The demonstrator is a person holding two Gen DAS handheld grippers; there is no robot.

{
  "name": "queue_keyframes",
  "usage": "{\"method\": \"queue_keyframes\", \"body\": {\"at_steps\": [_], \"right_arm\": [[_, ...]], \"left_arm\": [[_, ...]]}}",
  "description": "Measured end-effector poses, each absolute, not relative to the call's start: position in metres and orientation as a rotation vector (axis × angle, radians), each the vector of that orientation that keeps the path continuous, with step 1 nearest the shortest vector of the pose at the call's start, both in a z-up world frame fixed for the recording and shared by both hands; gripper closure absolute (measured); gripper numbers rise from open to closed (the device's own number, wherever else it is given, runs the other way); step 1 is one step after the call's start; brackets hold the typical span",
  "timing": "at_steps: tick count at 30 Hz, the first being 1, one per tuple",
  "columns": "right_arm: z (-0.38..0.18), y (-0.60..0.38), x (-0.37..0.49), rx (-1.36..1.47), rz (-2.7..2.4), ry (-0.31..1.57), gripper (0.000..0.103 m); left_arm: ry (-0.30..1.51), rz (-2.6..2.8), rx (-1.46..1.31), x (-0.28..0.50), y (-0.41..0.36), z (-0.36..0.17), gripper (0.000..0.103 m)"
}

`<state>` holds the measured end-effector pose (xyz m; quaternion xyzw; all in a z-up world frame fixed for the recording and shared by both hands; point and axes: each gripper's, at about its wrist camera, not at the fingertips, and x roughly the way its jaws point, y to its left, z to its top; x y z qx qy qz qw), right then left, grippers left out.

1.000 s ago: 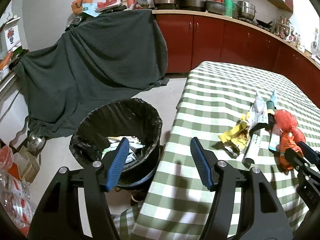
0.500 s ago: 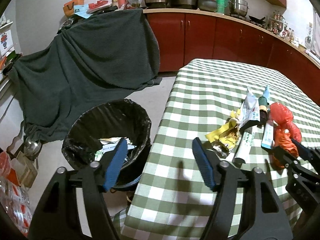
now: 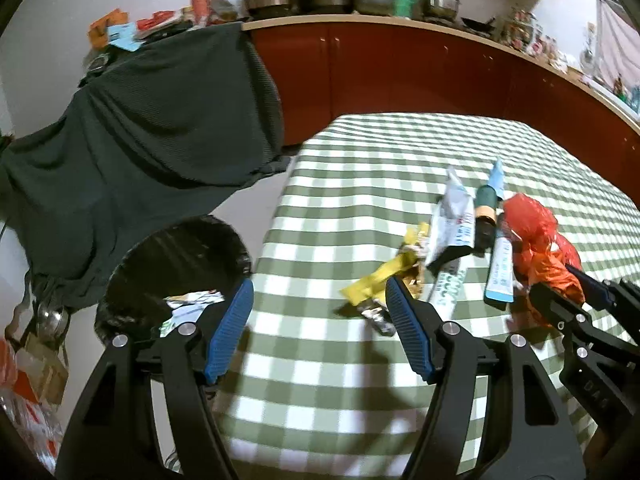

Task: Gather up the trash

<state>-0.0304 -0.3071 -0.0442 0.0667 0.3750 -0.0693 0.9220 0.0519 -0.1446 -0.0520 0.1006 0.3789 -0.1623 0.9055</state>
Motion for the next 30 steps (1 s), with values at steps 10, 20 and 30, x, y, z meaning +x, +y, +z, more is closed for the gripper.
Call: {"method": "queue_keyframes", "body": {"at_steps": [10,20,30], "right_arm": [[-0.042,-0.320,-0.030,0.168,-0.145,0.762,0.066],[-0.044,-0.321,-0.029,0.178,-0.142,0.765,0.066],[-0.040,-0.317,-0.033,0.171,-0.150,0.758,0.066]], "left_arm": [[0.823,-0.380,0.240,0.067,-0.166,-0.067,0.037],[0.826,-0.485,0.213,0.062,-0.172,-0.067,0.084],[0.807,-0.473,0.176,0.051,-0.160,-0.059,0.102]]}}
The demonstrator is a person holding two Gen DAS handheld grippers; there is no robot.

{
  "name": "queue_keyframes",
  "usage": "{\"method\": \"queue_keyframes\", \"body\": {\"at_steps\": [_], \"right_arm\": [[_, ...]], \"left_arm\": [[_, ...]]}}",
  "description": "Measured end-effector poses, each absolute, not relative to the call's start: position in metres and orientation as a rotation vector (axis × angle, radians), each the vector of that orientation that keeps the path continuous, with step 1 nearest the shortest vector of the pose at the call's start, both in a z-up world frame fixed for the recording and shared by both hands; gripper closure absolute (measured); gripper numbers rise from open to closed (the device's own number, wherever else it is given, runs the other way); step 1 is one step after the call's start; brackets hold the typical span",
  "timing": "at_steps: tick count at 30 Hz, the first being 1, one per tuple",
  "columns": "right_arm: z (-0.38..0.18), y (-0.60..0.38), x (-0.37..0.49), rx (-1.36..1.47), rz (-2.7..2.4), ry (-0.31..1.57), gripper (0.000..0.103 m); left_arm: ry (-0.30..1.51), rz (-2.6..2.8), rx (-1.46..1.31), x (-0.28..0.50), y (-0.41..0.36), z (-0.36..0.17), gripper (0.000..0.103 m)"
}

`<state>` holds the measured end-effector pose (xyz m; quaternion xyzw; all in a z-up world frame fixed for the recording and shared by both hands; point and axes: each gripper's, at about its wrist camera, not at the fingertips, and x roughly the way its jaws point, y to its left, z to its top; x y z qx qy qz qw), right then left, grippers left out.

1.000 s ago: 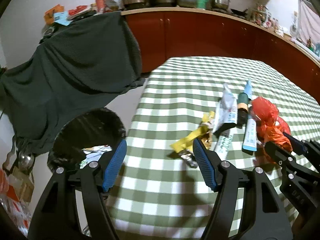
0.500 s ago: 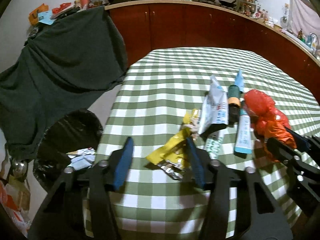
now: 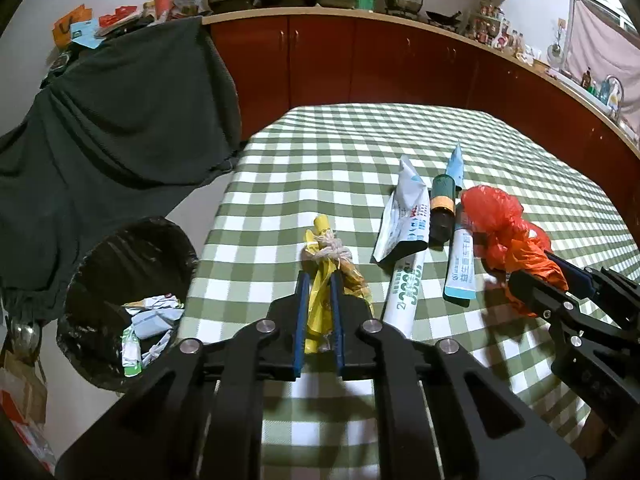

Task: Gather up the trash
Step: 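Close the left tool on the yellow wrapper while the right tool holds the orange bag, then carry the orange bag and yellow wrapper over the black bin with both tools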

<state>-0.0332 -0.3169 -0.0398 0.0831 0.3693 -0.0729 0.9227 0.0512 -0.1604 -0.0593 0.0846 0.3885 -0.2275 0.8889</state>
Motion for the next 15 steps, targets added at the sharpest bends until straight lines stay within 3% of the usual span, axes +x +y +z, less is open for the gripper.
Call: {"method": "queue_keyframes", "body": {"at_steps": [15], "right_arm": [[-0.023,-0.298,-0.042,0.142,-0.133,0.720,0.066]], "left_arm": [[0.759,-0.396,0.127,0.037,-0.117,-0.041,0.102]]}}
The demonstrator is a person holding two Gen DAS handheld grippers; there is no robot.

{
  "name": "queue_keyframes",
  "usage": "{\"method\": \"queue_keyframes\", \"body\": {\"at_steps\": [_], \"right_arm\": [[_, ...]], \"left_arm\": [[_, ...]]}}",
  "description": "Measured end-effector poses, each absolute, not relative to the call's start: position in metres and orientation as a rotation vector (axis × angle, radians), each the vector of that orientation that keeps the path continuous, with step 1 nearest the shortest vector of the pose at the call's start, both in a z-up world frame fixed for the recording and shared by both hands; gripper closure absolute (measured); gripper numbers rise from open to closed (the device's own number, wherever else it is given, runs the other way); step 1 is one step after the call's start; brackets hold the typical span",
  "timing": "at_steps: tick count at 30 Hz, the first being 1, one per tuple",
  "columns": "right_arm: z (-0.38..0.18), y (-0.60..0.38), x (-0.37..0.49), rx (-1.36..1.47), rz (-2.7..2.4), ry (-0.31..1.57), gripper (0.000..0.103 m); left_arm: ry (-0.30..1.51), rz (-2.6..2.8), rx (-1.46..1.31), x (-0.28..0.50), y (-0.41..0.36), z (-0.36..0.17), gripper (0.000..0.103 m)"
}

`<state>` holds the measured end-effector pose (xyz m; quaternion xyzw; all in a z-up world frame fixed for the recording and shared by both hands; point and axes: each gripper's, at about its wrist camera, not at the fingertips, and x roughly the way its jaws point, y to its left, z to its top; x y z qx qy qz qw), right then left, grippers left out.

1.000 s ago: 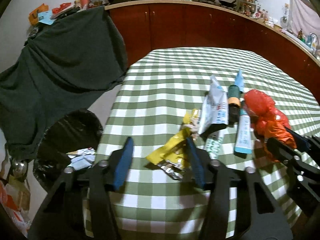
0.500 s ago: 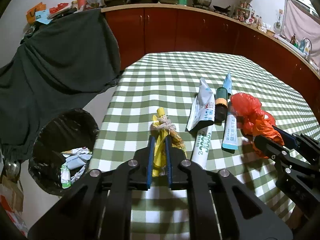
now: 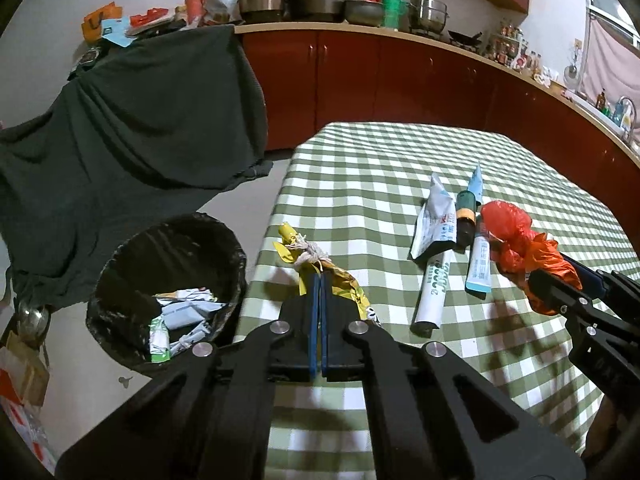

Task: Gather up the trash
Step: 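Carry the orange bag and yellow wrapper over the black bin with both tools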

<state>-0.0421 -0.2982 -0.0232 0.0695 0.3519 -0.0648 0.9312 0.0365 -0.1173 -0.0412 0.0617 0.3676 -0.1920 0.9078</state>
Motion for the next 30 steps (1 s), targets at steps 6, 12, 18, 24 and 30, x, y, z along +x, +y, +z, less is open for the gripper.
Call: {"method": "queue_keyframes", "body": {"at_steps": [6,12,18,24,30], "right_arm": [[-0.015,-0.289,-0.044,0.133,-0.119,0.700,0.066],[-0.007,-0.271,-0.039,0.118,-0.077,0.681,0.066],[0.001,-0.241,-0.018,0.093,0.011,0.659,0.066],[0.006,-0.204,0.016,0.068,0.115,0.640,0.066],[0.006,-0.168,0.054,0.038,0.199,0.629,0.066]], "left_arm": [[0.722,-0.354,0.112,0.031,-0.096,-0.028,0.102],[0.703,-0.287,0.097,0.034,-0.068,-0.022,0.102],[0.689,-0.194,0.082,0.045,-0.035,-0.021,0.102],[0.671,-0.100,0.073,0.056,-0.004,-0.018,0.102],[0.665,-0.005,0.056,0.071,0.022,-0.023,0.102]]}}
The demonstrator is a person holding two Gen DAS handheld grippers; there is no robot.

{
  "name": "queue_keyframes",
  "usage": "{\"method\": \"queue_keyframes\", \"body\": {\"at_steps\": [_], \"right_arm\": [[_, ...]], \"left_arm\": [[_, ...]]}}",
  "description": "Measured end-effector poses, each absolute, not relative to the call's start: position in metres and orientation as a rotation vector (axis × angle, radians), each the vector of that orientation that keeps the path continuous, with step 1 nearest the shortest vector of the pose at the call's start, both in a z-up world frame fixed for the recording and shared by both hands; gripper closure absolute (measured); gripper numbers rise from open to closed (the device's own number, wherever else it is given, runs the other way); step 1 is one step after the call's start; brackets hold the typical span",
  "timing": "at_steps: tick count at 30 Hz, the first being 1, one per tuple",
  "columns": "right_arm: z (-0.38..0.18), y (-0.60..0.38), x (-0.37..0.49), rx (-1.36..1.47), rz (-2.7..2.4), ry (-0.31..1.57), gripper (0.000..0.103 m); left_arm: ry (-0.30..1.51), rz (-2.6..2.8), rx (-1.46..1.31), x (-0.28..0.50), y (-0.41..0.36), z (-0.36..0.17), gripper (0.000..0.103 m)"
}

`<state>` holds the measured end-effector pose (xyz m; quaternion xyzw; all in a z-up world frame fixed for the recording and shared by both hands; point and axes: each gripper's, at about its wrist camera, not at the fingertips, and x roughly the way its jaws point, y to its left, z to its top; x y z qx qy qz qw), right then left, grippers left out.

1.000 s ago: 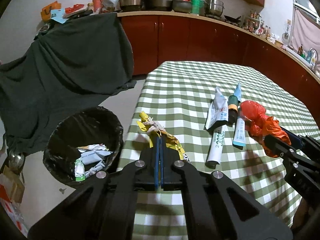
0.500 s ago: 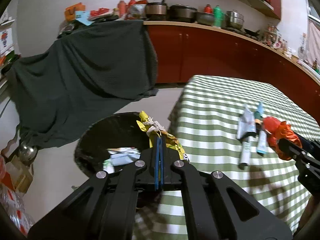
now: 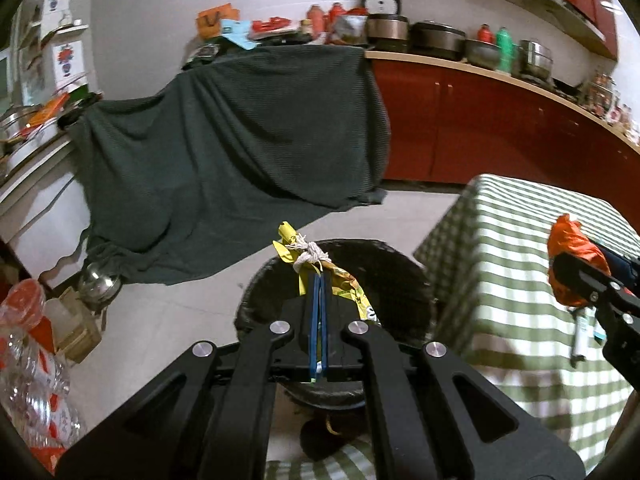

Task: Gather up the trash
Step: 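Carry the orange bag and yellow wrapper over the black bin with both tools, then open both tools to drop the bag and wrapper into the bin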

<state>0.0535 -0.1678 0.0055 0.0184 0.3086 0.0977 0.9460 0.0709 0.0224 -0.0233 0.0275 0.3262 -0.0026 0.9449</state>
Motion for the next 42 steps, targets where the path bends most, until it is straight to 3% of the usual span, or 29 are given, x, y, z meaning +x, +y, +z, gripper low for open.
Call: {"method": "queue_keyframes", "body": {"at_steps": [21,32,34,42], "right_arm": [[-0.032,-0.103,0.137,0.043,0.328,0.785,0.062],[-0.026,-0.113,0.130,0.060,0.304,0.763,0.056],[-0.022,-0.119,0.123,0.058,0.290,0.747,0.054],[-0.006,-0.167,0.086,0.079,0.194,0.695,0.048]], "left_arm": [[0.739,0.084,-0.001,0.128,0.050,-0.068,0.101],[0.742,0.097,-0.025,0.128,0.057,-0.069,0.073],[0.730,0.095,-0.030,0.124,0.054,-0.065,0.051],[0.696,0.037,-0.027,0.102,0.025,-0.047,0.039]]}}
